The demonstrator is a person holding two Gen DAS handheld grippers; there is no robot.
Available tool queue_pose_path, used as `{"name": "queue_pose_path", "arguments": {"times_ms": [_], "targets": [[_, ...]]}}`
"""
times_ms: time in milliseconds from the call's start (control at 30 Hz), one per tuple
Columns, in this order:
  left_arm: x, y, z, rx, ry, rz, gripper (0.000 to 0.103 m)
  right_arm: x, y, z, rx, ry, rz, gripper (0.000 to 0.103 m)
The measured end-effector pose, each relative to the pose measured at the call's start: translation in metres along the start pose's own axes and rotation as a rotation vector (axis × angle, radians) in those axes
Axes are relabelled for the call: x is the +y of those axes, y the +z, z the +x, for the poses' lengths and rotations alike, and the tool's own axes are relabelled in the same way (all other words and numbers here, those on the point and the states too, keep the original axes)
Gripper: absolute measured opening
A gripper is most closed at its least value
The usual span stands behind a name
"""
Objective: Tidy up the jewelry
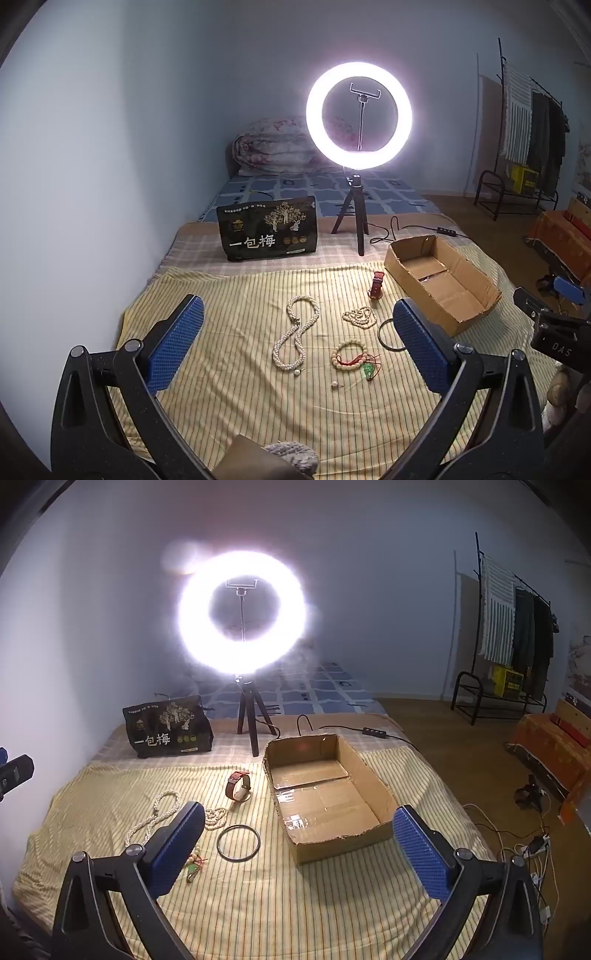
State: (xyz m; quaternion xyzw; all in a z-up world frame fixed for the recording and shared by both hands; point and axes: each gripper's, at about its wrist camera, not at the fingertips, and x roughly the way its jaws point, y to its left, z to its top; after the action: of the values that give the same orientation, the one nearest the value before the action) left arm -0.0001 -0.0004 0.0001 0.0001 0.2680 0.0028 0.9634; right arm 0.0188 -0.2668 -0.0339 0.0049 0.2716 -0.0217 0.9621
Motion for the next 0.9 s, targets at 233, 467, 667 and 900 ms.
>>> {"name": "queue_pose_path", "arguments": {"times_ms": [233, 467, 667, 900], "targets": [[0.0036, 0.0031, 0.0005, -0.012, 0.005, 0.003, 0.103, -0.0058, -0.0004, -0.0021, -0.007, -0.007, 0.015, 0.103], [0.0008, 0.0032, -0.0020, -0.019, 0.011, 0.005, 0.103, -0.0059, -0.0011, -0.0007, -0.001, -0.009, 0.015, 0.103], [0.0005, 0.0073, -0.0030, -0.029, 0.020, -0.001, 0.103, -0.0056, -0.0010, 0.0002, 0.001, -0.011, 0.013, 0.103], [-0.0009, 0.0074, -0.0051, -0.041, 0.025, -0.002, 0.103, -0.0074, -0.0013, 0.0000, -0.002, -0.015, 0.015, 0.103]]}}
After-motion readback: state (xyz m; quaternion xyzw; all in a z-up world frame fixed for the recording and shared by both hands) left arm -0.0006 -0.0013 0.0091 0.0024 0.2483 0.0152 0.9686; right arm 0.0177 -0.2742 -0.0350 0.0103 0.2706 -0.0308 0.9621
